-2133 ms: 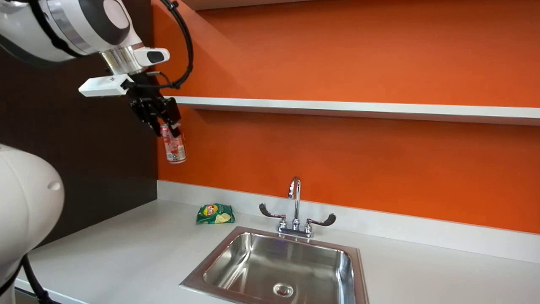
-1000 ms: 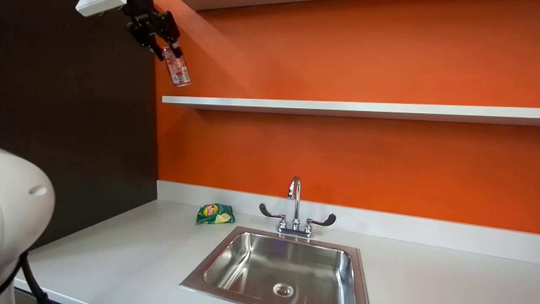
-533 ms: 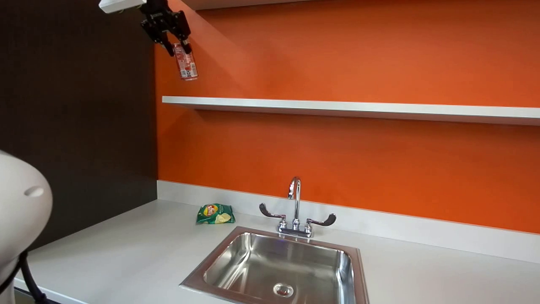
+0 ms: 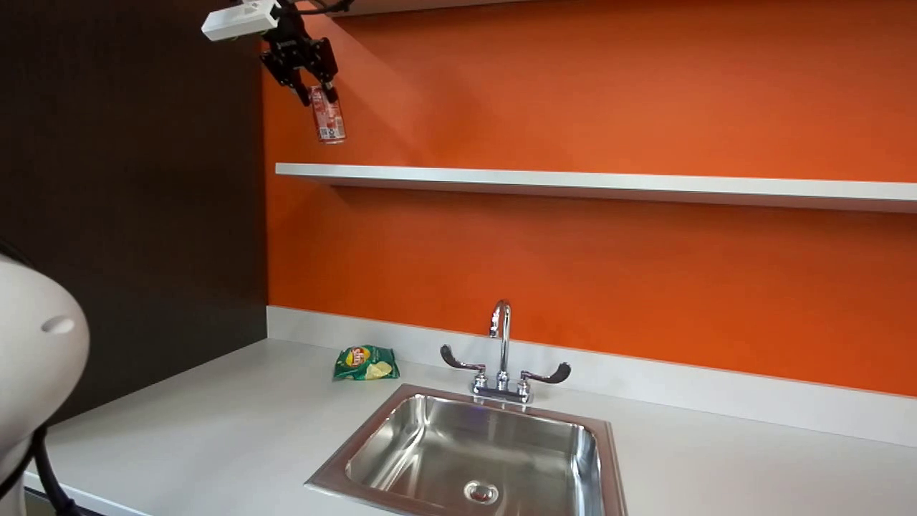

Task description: Put the can on the shelf

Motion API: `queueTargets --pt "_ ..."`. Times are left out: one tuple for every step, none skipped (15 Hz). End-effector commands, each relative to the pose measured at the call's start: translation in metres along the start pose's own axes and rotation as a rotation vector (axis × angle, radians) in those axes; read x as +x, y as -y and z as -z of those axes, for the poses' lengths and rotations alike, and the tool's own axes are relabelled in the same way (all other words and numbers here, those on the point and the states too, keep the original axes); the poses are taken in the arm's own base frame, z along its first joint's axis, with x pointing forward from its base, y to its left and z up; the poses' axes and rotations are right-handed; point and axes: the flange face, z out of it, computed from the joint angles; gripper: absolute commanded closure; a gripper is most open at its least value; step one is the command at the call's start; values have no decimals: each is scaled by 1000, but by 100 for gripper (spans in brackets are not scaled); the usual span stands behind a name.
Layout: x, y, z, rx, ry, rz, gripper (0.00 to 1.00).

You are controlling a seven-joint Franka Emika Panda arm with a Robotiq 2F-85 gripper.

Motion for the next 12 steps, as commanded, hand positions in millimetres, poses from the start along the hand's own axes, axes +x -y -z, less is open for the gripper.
queueTargets --pt "26 2 -12 -25 -13 -10 63" --pt "29 2 -17 -28 -13 -10 63" --pt "32 3 -21 -28 -12 -11 63" --pt "35 3 -26 -30 -9 -13 63" --pt "37 4 -30 -30 -9 -16 63" --pt "40 5 -34 -31 -8 -20 63" --pt "43 6 -38 -32 -6 -22 63" --pt "46 6 -42 -31 -5 -24 63" --pt "49 7 -45 -32 -3 -28 63" --pt "51 7 -49 -36 -4 -32 63" --pt "54 7 -52 -36 -2 -35 63" --pt "56 7 -56 -40 -2 -39 63"
